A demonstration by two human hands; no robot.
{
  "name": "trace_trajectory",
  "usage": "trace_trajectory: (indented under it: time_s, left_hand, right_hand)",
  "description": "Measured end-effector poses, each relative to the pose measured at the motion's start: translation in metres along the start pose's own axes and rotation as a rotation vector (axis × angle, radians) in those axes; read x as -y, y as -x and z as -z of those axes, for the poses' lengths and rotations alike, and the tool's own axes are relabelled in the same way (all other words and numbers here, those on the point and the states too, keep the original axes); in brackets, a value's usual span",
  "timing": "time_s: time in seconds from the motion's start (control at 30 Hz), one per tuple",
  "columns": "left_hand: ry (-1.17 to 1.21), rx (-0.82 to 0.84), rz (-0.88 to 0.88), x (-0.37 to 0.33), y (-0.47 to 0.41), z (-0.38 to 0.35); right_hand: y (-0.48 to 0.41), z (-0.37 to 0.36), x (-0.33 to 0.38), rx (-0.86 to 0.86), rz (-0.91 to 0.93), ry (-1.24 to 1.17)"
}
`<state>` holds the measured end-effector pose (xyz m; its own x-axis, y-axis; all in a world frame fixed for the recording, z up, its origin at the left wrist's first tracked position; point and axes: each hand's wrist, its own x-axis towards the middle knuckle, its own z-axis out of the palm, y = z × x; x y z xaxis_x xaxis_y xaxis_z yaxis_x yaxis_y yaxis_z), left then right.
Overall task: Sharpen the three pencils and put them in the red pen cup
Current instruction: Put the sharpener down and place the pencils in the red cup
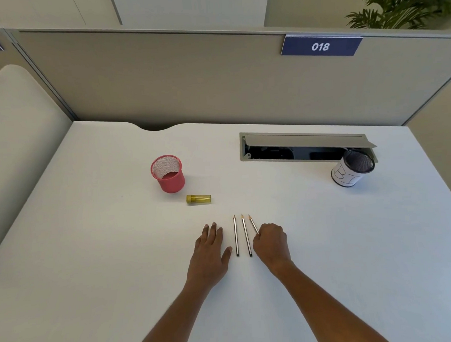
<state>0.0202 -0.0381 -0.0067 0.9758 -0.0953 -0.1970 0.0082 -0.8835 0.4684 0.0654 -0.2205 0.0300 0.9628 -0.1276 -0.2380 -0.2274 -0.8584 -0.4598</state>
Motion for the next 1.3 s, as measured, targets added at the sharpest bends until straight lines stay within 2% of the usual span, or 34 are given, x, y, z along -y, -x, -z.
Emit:
trace_trajectory:
  time_s: [0.1,0.17,0.33,0.5,0.8,1.03,1.3]
  left_hand:
    - [-0.03,0.008,0.008,0.005,0.0,-0.003]
    - [-0.026,-0.042,0.008,0.01,-0.001,-0.001]
    - [-0.071,-0.209,0.026,0.035,-0.014,0.016]
    - [-0.132,-0.279,0.039,0.055,-0.023,0.029]
    - [-0.158,-0.262,0.099,0.08,-0.026,0.015]
    - [-0.174,-0.261,0.129,0.082,-0.031,0.009]
    - [-0.184,-0.292,0.121,0.084,-0.032,0.006]
  right_hand:
    - [-0.001,0.003,-0.001,0.0,-0.007,0.018]
    - [-0.002,0.008,-0.002,-0.008,-0.037,-0.035]
    - [-0.009,0.029,0.001,-0.065,-0.107,-0.28]
    - [-0.017,0.064,0.025,-0.094,-0.119,-0.555]
    - [-0.033,0.097,0.081,0.114,0.054,-0.962]
    - [-0.043,0.098,0.124,0.179,0.173,-1.063]
    - [-0.067,0.084,0.183,0.124,0.35,-0.956]
